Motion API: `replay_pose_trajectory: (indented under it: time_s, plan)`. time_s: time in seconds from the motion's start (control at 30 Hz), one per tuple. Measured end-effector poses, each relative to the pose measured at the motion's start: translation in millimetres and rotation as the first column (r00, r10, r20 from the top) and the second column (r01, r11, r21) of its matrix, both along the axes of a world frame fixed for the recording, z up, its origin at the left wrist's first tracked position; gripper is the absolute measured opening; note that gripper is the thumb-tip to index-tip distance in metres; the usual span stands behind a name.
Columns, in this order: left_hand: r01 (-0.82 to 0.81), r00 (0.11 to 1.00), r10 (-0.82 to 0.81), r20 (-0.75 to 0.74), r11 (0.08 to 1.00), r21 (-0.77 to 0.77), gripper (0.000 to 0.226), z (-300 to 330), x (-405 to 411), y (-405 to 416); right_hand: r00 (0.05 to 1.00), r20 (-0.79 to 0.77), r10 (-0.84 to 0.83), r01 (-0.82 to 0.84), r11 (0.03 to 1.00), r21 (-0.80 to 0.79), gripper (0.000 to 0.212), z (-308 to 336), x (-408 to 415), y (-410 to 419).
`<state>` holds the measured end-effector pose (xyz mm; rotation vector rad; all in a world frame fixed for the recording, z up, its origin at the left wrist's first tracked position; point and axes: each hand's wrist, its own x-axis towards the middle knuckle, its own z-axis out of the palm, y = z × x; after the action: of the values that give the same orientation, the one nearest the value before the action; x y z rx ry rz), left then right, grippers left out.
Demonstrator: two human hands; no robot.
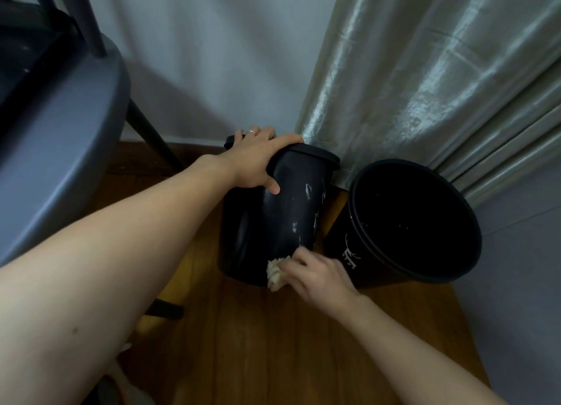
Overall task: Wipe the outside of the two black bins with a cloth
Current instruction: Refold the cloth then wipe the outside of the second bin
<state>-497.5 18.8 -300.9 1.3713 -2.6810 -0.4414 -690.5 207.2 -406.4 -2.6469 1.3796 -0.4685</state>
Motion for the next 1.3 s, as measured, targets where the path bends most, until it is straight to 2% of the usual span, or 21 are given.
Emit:
replay_pose_trajectory:
  time_s: [0.17, 0.23, 0.37, 0.43, 0.57, 0.67, 0.77, 0.97, 1.03, 1.13, 1.3]
  plan:
    - [-0.006, 1.000, 0.006, 0.010, 1.000, -0.011, 0.102, -0.4, -1.1, 0.2, 0.947, 0.166, -0.276, 0.289, 0.955, -0.061, 0.025, 32.8, 7.2, -41.2]
    - [-0.004, 1.000, 0.004, 0.012, 1.000, -0.008, 0.102, -0.4, -1.2, -0.1, 0.948, 0.172, -0.269, 0.282, 0.958, -0.054, 0.025, 30.1, 6.4, -37.9]
    - [-0.001, 1.000, 0.001, 0.002, 1.000, -0.001, 0.102, 0.1, 0.0, -0.2, 0.993, 0.081, -0.083, 0.082, 0.997, 0.017, 0.022, 8.7, -2.3, -9.3]
    - [0.000, 1.000, 0.000, 0.002, 1.000, -0.002, 0.102, 0.0, -0.2, 0.0, 0.996, 0.064, -0.060, 0.058, 0.998, 0.030, 0.022, 7.7, -3.2, -9.9]
    - [-0.004, 1.000, 0.004, 0.004, 1.000, -0.007, 0.103, 0.2, -0.3, 0.7, 0.967, 0.147, -0.210, 0.213, 0.977, -0.003, 0.024, 35.1, 4.0, -42.1]
    - [0.000, 1.000, 0.000, 0.021, 1.000, -0.011, 0.104, 0.2, -1.4, 1.6, 0.890, 0.225, -0.398, 0.406, 0.914, 0.007, 0.025, 60.4, 9.3, -78.9]
    - [0.003, 1.000, -0.002, 0.030, 1.000, -0.005, 0.105, 1.0, -2.1, 1.1, 0.828, 0.256, -0.498, 0.504, 0.862, 0.047, 0.027, 71.6, 14.8, -101.4]
    - [0.028, 0.999, -0.027, 0.027, 0.999, -0.017, 0.102, 1.6, -3.9, 2.7, 0.914, 0.201, -0.352, 0.358, 0.934, 0.010, 0.026, 60.3, 8.3, -78.0]
    - [0.028, 0.999, -0.028, 0.034, 0.999, -0.015, 0.103, 1.6, -4.9, 3.2, 0.888, 0.220, -0.405, 0.412, 0.911, 0.015, 0.026, 62.4, 4.4, -81.9]
    - [0.019, 0.999, -0.019, 0.038, 1.000, -0.004, 0.106, 2.0, -3.8, 3.2, 0.794, 0.286, -0.536, 0.545, 0.837, 0.057, 0.027, 75.1, 14.0, -99.5]
    - [0.015, 0.999, -0.015, 0.037, 1.000, 0.000, 0.109, 1.8, -5.1, 3.7, 0.849, 0.252, -0.464, 0.473, 0.881, 0.030, 0.028, 87.3, 23.1, -109.9]
